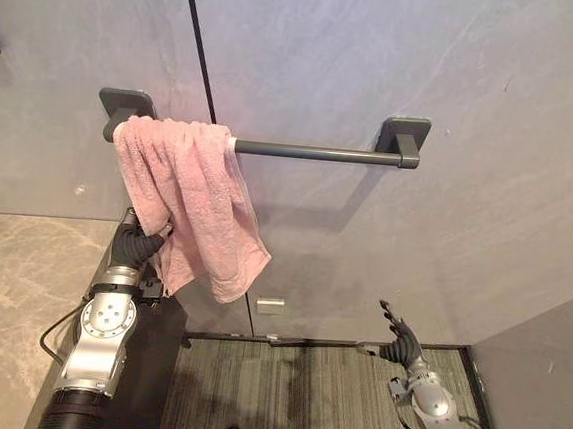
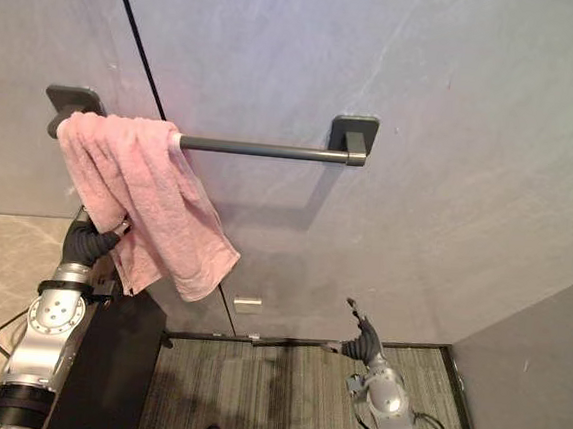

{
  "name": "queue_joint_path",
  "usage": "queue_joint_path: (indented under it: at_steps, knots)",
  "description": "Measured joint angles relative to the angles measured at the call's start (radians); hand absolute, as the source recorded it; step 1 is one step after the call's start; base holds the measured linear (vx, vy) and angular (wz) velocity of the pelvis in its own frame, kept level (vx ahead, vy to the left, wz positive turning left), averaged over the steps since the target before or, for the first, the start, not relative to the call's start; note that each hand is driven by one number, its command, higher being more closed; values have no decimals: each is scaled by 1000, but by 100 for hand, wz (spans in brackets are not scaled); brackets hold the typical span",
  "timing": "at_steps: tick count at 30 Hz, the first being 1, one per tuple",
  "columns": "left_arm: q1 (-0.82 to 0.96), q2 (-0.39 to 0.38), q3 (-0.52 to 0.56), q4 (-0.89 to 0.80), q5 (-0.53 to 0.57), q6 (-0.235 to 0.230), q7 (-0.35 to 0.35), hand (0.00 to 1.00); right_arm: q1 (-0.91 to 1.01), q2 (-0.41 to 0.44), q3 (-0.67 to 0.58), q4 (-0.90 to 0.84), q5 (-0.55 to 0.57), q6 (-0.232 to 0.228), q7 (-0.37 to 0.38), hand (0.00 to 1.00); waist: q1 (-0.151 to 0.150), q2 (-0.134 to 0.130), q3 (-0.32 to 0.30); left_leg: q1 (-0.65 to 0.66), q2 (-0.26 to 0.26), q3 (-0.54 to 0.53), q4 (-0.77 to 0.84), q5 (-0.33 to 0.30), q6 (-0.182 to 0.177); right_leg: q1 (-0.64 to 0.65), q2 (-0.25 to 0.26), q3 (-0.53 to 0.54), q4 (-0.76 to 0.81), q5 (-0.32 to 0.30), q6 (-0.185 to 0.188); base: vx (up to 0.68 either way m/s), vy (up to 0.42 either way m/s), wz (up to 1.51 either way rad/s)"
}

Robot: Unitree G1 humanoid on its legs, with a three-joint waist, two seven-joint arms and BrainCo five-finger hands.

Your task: Organize washtable

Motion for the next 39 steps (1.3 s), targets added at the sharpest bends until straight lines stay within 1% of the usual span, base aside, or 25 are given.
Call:
queue_joint_path:
  at_steps: [2,5,9,12,16,20,22,27,31,33,36,39]
  knots:
    - [4,0,-26,-14,0,-1,-1,100,-14,-24,45,-59,37,-18,16,0,5,-2,-1,0,2,0,0,0,0,0,1,1,1,0,0,0,0,0]
    - [7,-1,-37,-20,-1,-10,-2,100,-48,-49,94,-98,76,-24,29,0,7,-3,-2,2,4,2,0,0,0,-1,3,4,4,0,0,-27,-12,-2]
    - [8,-8,-65,-20,-6,-22,-1,100,-173,-74,172,-162,170,-40,31,0,24,-3,-2,6,12,2,0,0,0,-5,10,9,17,-3,-4,-50,-23,-2]
    - [10,-8,-68,-20,-28,-22,-1,100,-231,-75,194,-171,208,-43,30,0,29,-3,-2,6,14,-1,0,0,-1,-5,13,8,20,-4,-6,-21,-14,1]
    - [10,-11,-73,-20,-48,-27,-1,100,-322,-85,251,-171,274,-43,29,0,49,-4,-2,1,14,-5,0,1,-1,-7,12,4,20,-5,-6,-7,-6,2]
    - [3,-28,-73,-18,-70,-32,-1,100,-397,-87,287,-168,309,-42,28,0,54,-6,-4,-9,13,-17,0,2,-1,-10,12,-3,20,-5,-6,-1,-7,9]
    - [0,-30,-77,-18,-71,-32,-1,100,-422,-87,290,-159,327,-41,27,0,54,-8,-5,-12,13,-24,0,3,-1,-10,12,-3,20,-5,-6,-6,-7,11]
    - [-13,-31,-100,-15,-89,-32,-1,100,-508,-82,315,-69,379,-39,26,0,56,-10,-6,-16,14,-31,0,6,-3,-10,13,-5,19,-6,-7,-19,-8,4]
    - [-28,-31,-100,-1,-90,-32,-1,100,-538,-67,329,-28,393,-38,26,0,59,-11,-6,-20,14,-38,0,10,-3,-10,14,-10,19,-6,-7,-34,-11,5]
    - [-30,-31,-100,2,-91,-33,-1,100,-563,-65,331,-3,397,-37,26,0,62,-13,-6,-20,14,-39,0,11,-3,-10,14,-11,20,-6,-7,-14,-3,2]
    - [-50,-31,-109,5,-109,-33,-1,100,-582,-60,332,10,404,-37,26,0,77,-20,-6,-24,16,-42,0,14,-5,-13,16,-12,20,-6,-7,-38,-12,3]
    - [-57,-31,-112,5,-111,-33,-1,100,-616,-45,361,36,415,-36,27,0,78,-24,-7,-30,15,-48,0,17,-5,-16,15,-17,20,-6,-7,-24,-7,6]
